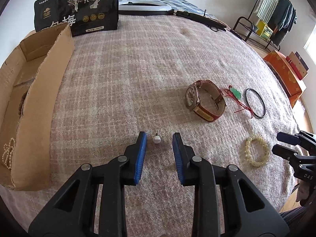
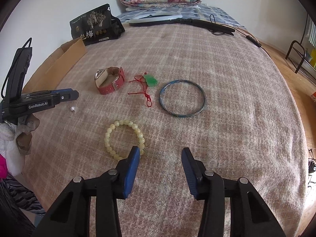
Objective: Organize jewelry
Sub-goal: 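Close left gripper on the pearl pendant while right gripper closes on the cream bracelet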
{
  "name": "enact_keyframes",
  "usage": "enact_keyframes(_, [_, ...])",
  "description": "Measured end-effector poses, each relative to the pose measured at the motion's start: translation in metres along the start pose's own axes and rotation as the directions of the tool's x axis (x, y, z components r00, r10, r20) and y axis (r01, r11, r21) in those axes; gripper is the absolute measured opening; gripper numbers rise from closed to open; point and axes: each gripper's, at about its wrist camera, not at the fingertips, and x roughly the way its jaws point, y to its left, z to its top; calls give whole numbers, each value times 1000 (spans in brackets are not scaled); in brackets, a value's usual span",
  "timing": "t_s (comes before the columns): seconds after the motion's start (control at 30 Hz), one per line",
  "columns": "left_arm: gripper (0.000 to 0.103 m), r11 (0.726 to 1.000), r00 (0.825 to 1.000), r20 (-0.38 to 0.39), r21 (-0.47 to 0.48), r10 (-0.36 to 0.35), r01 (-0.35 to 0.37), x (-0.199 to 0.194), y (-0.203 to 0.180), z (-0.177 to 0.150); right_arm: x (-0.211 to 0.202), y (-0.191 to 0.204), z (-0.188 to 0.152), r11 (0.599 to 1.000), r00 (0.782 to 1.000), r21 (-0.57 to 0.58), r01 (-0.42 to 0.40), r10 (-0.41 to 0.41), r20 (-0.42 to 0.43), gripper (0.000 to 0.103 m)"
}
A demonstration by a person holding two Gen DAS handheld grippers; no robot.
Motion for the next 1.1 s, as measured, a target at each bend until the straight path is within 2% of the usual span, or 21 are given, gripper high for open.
enact_keyframes(0.17, [23, 1000, 1000, -6, 2, 9, -9, 4, 1, 1, 6, 6, 5, 1000, 1000, -14, -10, 10, -16, 41])
enact_keyframes(0.47, [7, 999, 1000, -7, 20, 27, -27, 5, 1, 1, 18, 9, 8, 1000, 999, -10, -17, 17, -40, 36])
enact_keyframes(0.63, [6, 999, 999, -3, 23, 32, -32, 4, 0, 0, 24, 22, 9, 998, 998, -63, -12, 9, -58, 25])
enact_keyframes(0.7, [6, 999, 999, 0, 23, 32, -32, 2, 0, 0, 26, 27, 8, 997, 998, -80, -19, 15, -61, 13])
enact_keyframes(0.8, [6, 999, 999, 6, 22, 33, -33, 0, 1, 1, 25, 26, 10, 997, 997, -62, -40, 36, -61, 5])
enact_keyframes(1.1, [6, 1000, 999, 44, 15, 17, -17, -19, 0, 3, 3, 32, 22, 997, 999, -58, -49, 49, 3, 5])
